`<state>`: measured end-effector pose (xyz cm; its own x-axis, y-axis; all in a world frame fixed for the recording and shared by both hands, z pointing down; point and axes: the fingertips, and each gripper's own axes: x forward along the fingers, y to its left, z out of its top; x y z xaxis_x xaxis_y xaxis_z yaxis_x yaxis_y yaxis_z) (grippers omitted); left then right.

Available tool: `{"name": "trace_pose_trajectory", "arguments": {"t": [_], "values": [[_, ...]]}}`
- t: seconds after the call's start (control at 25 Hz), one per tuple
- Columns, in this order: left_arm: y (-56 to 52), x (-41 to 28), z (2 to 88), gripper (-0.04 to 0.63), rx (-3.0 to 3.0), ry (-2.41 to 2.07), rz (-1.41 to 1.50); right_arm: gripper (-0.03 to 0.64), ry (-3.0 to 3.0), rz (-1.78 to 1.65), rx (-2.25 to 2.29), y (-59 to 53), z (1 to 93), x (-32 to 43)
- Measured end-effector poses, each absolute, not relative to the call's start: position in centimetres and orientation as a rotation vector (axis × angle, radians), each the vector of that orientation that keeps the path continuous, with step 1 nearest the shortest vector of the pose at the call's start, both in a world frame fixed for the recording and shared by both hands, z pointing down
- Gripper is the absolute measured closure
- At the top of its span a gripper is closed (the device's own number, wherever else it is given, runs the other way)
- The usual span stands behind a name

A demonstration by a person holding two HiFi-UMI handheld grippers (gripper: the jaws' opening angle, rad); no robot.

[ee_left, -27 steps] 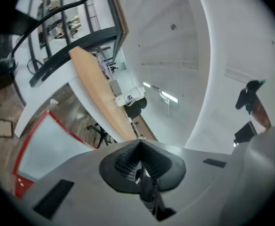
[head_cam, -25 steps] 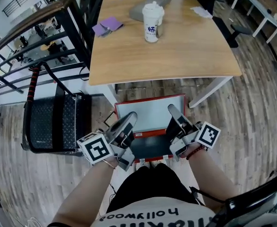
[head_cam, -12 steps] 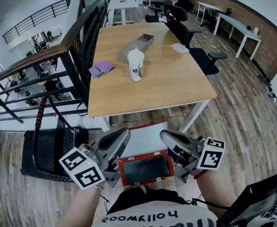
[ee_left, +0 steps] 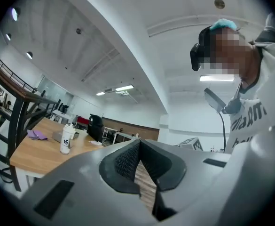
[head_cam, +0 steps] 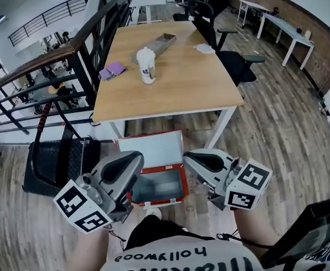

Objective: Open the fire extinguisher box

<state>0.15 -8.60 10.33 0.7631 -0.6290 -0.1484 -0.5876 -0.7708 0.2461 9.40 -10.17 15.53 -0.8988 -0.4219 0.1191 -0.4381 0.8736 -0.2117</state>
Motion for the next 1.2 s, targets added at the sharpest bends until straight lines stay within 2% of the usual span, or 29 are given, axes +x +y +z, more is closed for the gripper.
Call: {"name": "trace_pose_trajectory", "arguments": {"t": [0.16,0.48,0.88,1.2], "values": [[-6.0,2.2,10.9,0.591,2.775,-1.0,-0.309,0.606,-2.953,0.317,0.609,-7.5,16.6,10.6],[-0.7,2.1,11.6,0.591,2.709,-1.144,-0.219,0.606,-2.919,0.17,0.559,-3.4,16.3,10.4],[3.7,-0.7,10.8,0.591,2.777,-1.096,-0.164,0.606,-2.904,0.127,0.64,0.2,14.4,6.8],[6.2,-4.4,10.6,0.591,2.747,-0.981,-0.285,0.606,-2.879,0.111,0.713,4.3,13.9,3.2]]}}
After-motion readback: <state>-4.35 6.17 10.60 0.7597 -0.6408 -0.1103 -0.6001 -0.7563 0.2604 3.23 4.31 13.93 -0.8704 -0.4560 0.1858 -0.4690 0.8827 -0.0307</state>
